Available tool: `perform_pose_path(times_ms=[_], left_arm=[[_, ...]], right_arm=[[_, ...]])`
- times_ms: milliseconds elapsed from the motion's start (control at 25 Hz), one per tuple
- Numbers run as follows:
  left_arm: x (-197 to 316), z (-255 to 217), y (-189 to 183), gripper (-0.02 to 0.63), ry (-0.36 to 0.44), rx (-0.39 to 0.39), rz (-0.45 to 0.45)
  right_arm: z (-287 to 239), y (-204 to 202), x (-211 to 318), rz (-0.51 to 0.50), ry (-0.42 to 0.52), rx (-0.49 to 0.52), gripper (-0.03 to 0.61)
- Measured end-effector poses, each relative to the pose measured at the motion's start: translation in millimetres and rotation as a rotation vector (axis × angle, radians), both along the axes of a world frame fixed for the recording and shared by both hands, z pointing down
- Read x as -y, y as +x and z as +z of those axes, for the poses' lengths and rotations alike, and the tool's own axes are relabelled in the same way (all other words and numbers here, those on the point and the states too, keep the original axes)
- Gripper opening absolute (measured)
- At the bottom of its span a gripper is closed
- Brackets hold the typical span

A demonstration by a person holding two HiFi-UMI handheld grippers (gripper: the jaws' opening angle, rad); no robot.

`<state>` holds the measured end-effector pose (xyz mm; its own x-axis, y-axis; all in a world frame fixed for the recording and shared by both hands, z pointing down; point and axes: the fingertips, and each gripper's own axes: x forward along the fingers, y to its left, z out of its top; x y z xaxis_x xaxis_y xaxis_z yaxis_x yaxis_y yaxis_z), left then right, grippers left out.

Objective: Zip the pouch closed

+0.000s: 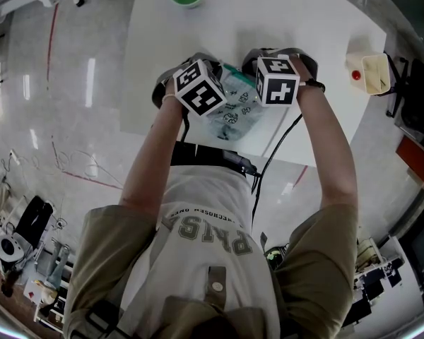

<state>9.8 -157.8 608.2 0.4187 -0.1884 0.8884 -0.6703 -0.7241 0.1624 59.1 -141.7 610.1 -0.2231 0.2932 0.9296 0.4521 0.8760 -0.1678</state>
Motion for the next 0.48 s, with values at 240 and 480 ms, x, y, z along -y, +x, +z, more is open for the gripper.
perform_pose_path(times_ms=[240, 480], left_arm=[[0.3, -0.3, -0.3, 0.025, 0.0, 0.005, 0.003], [0.4, -0.7, 0.0, 0.025, -0.002, 0.008, 0.007]], right_arm=[[-0.5, 3.9, -1.2, 0.013, 0.001, 0.001, 0.002], [-0.9, 8.9, -2.7, 0.03, -0.003, 0.002, 0.002]])
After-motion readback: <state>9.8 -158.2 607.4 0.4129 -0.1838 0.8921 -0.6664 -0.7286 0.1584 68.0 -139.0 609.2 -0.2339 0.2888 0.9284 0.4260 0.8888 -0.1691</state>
